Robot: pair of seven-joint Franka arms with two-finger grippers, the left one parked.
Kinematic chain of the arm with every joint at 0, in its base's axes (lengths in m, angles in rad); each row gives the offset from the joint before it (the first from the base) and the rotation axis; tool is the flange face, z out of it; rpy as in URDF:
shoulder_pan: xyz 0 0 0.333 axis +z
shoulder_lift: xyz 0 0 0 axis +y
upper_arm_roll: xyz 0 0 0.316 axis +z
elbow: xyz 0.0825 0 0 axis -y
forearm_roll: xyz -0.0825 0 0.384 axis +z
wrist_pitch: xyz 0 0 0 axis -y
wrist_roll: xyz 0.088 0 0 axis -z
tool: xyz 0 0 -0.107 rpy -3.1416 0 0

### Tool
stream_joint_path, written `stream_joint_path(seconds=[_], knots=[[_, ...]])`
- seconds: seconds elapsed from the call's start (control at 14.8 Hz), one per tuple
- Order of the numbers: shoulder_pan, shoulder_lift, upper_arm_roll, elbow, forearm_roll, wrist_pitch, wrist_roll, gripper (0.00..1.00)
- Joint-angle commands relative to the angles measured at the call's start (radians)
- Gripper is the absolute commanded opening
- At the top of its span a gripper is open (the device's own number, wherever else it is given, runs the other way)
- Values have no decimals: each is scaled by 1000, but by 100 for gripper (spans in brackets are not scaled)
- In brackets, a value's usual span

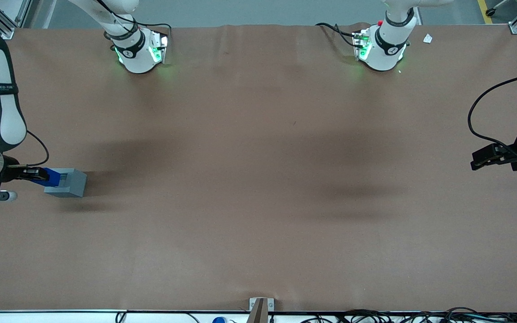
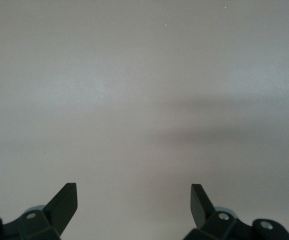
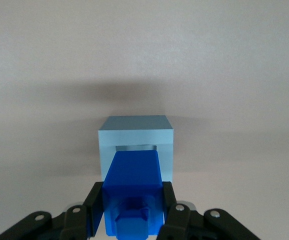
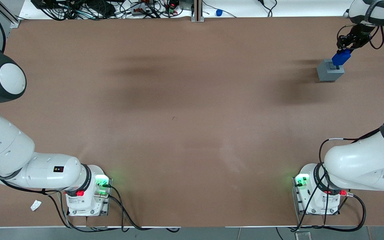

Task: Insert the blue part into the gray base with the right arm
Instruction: 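Lower the blue block into the gray base's opening with the right gripper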

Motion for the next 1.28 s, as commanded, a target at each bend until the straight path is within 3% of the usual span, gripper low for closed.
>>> stream_joint_path(seconds=[0.0, 0.68, 1.22], knots=[[-22, -14, 17, -17, -6, 14, 3, 15], [-25, -10, 19, -20, 46, 7, 14, 15], [-27, -5, 17, -36, 46, 13, 14, 15]])
